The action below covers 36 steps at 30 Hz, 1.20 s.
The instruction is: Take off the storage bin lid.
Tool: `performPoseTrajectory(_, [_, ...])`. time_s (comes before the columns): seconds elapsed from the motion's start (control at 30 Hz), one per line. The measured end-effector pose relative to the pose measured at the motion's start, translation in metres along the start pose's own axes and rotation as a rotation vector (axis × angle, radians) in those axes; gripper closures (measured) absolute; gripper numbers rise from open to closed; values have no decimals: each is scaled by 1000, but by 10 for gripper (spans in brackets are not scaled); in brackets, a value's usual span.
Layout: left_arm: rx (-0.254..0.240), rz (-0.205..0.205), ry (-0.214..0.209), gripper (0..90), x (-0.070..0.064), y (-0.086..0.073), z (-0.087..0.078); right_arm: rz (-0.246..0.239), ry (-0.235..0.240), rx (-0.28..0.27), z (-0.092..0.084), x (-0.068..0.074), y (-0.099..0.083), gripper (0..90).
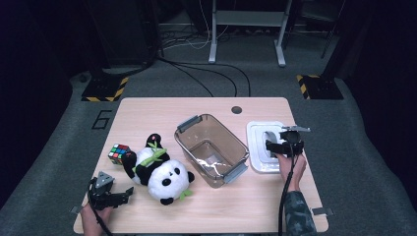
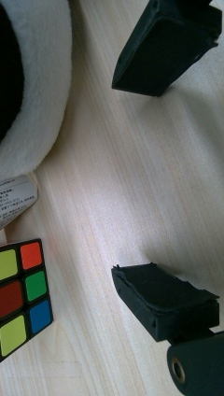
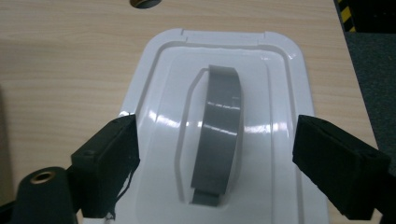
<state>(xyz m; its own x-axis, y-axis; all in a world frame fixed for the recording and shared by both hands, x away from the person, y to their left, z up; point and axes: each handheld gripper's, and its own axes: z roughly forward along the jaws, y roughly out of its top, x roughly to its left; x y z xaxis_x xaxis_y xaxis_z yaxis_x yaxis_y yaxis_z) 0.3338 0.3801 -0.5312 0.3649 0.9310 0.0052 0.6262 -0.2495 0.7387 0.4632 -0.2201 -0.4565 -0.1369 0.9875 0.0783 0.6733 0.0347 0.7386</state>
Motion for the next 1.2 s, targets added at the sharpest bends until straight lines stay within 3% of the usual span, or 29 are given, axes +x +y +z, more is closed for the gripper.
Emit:
performPoseTrajectory(0.13, [-2, -1, 0, 91, 0, 0, 0, -24, 38, -20, -20, 1, -12, 72])
performPoseTrajectory(0.23, [0, -2, -1, 91, 0, 0, 0, -55, 23, -17, -33, 5, -26, 32])
performPoseTrajectory(0.43, [0, -2, 1, 91, 0, 0, 0, -78, 53, 0, -42, 8, -57, 0])
performPoseTrajectory(0.63, [3, -3, 4, 91, 0, 0, 0, -91, 79, -14, -45, 7, -87, 0])
performPoseTrajectory(0.9, [-1, -8, 1, 91, 0, 0, 1, -156, 99, 23, -38, 8, -117, 0])
performPoseTrajectory(1.0, [1, -8, 2, 91, 0, 0, 0, -160, 113, 34, -36, 6, -124, 0])
performPoseTrajectory(1.2, [0, -9, -1, 91, 1, 0, 1, -176, 77, 42, -36, 8, -133, 0])
